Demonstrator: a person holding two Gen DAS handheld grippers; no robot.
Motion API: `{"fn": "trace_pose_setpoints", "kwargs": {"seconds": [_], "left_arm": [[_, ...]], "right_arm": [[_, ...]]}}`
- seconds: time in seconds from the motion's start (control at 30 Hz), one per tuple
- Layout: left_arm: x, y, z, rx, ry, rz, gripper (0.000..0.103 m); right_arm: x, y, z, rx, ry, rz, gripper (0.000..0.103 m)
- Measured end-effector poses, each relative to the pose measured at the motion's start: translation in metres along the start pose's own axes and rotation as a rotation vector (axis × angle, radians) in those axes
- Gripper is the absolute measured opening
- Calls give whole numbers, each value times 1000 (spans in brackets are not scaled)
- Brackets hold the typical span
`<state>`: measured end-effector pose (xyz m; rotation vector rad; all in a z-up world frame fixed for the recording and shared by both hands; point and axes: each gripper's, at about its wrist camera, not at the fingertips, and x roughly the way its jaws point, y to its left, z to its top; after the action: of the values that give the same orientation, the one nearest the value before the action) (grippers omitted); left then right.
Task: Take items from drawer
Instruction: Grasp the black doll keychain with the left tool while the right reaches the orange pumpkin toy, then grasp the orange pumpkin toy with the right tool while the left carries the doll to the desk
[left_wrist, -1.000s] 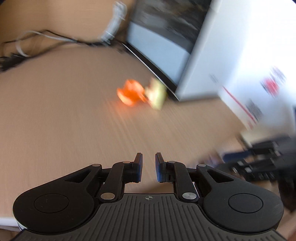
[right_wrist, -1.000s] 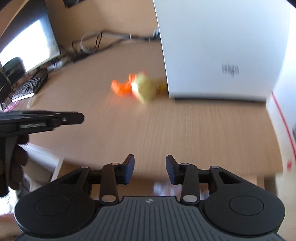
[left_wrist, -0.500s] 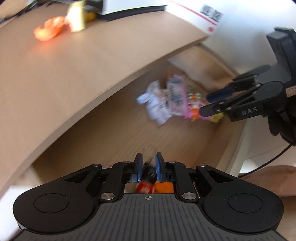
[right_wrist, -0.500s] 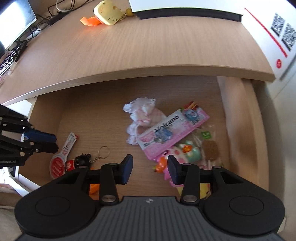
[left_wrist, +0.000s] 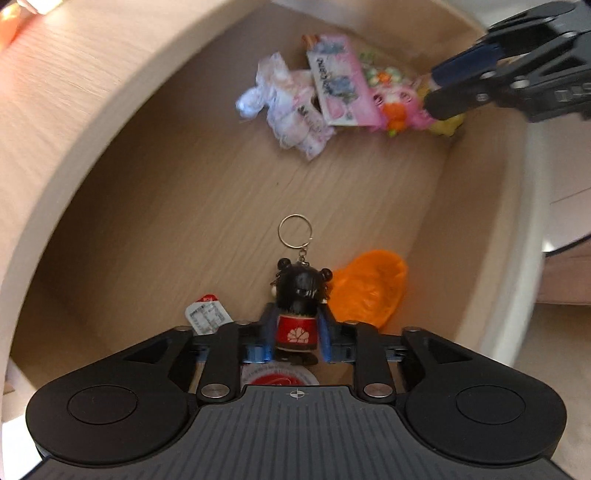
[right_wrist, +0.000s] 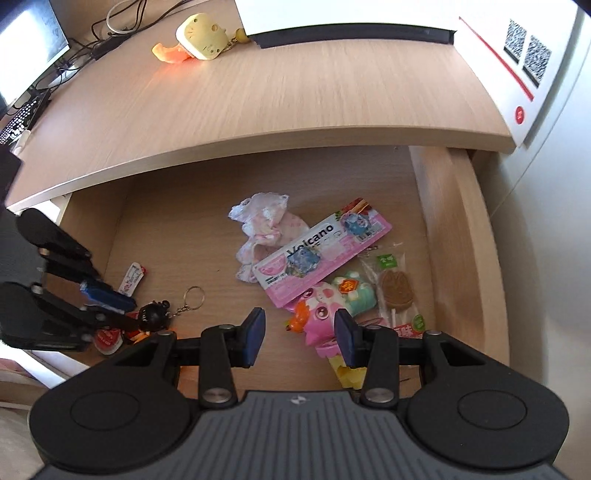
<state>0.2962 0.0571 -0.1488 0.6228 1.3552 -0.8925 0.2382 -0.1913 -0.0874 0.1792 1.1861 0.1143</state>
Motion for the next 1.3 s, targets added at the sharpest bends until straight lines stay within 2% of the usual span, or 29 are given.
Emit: {"fn": "trace_pose_setpoints", "kwargs": {"seconds": [0.1, 0.13, 0.3, 0.4, 0.5, 0.6, 0.77, 0.9, 1.03, 1.3], "left_arm": [[11, 0, 3, -17, 19, 9, 32], [12, 0, 3, -22, 3, 8, 32], [11, 3, 3, -64, -26, -25, 33], [10, 10, -2, -128, 0, -74, 33], [-9, 17, -15, -173, -58, -90, 33], [-41, 25, -33, -239, -149, -94, 33], [-85, 39, -68, -413, -292, -74, 33], [-105, 58, -91, -544, -365, -50, 33], [-117, 69, -106, -602, -400, -46, 33], [-115, 72, -129, -682, -447, -77, 33]], "right_arm": [[2, 5, 3, -9, 19, 16, 41], [3, 8, 3, -17, 24, 16, 41], [8, 20, 5, -53, 47, 10, 41], [13, 25, 8, -72, 77, 3, 41], [21, 31, 13, -79, 126, 25, 41], [27, 40, 18, -76, 187, 81, 41], [55, 64, 27, -30, 352, 181, 41], [80, 94, 33, -89, 452, 168, 41], [101, 117, 38, -128, 536, 122, 41], [105, 110, 49, -43, 568, 62, 41]]}}
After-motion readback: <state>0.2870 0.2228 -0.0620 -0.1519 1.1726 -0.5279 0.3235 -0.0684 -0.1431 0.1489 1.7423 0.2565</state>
